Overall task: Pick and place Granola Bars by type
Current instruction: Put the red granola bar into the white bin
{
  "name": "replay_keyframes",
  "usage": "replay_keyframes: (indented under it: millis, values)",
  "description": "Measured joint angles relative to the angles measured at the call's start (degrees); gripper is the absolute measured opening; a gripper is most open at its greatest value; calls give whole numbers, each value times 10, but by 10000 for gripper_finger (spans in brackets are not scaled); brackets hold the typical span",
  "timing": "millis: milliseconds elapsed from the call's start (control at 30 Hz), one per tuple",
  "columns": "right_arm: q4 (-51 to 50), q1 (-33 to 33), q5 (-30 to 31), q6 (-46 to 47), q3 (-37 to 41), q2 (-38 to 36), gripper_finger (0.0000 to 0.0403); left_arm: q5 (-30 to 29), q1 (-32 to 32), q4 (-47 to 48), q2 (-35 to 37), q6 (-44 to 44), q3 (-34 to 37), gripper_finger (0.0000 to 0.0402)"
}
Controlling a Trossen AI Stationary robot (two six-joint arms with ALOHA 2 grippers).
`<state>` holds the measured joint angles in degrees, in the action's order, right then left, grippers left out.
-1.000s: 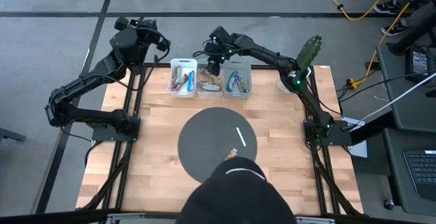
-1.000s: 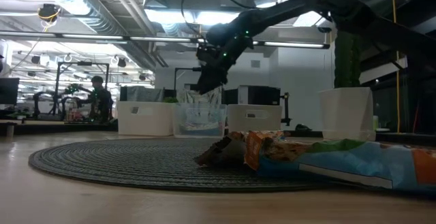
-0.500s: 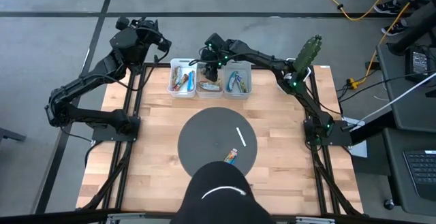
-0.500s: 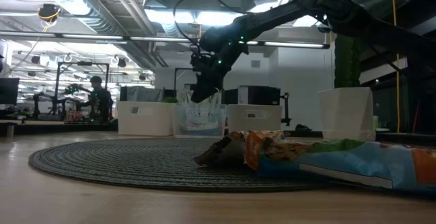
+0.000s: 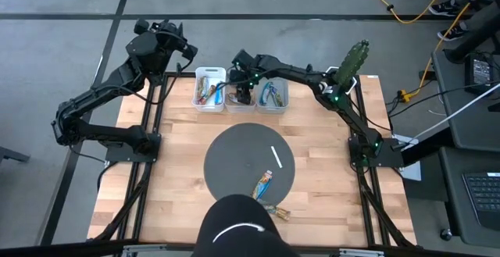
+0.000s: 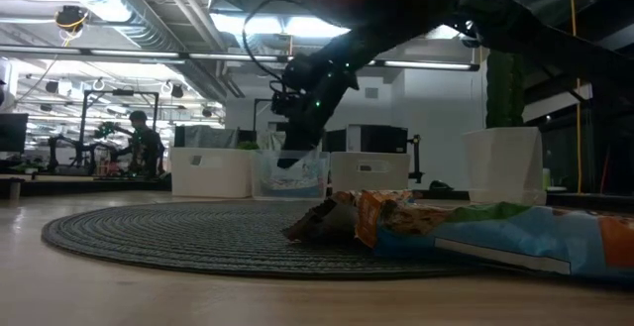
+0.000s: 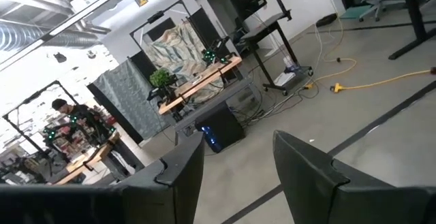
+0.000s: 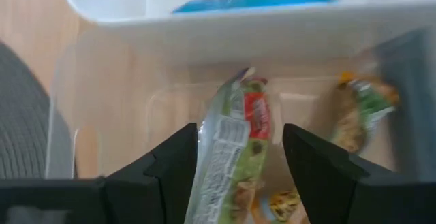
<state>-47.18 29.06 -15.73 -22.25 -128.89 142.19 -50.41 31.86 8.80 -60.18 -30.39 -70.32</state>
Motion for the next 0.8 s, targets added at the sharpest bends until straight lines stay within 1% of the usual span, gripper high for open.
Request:
replay_keyframes:
  millis: [100,433,600,700,800]
  values:
    - [24,1,0,-1,19,0,218,2,0,0,0,16,0,169]
    - [41,1,0,0,67,0,218,9,0,0,0,22,0,169]
    - [50,2,-11,5,81,-1,216,9,0,0,0,32,0,169]
    - [53,2,-11,4,81,-1,197,9,0,0,0,37,0,169]
    - [53,2,-11,2,81,-1,156,9,0,0,0,37,0,169]
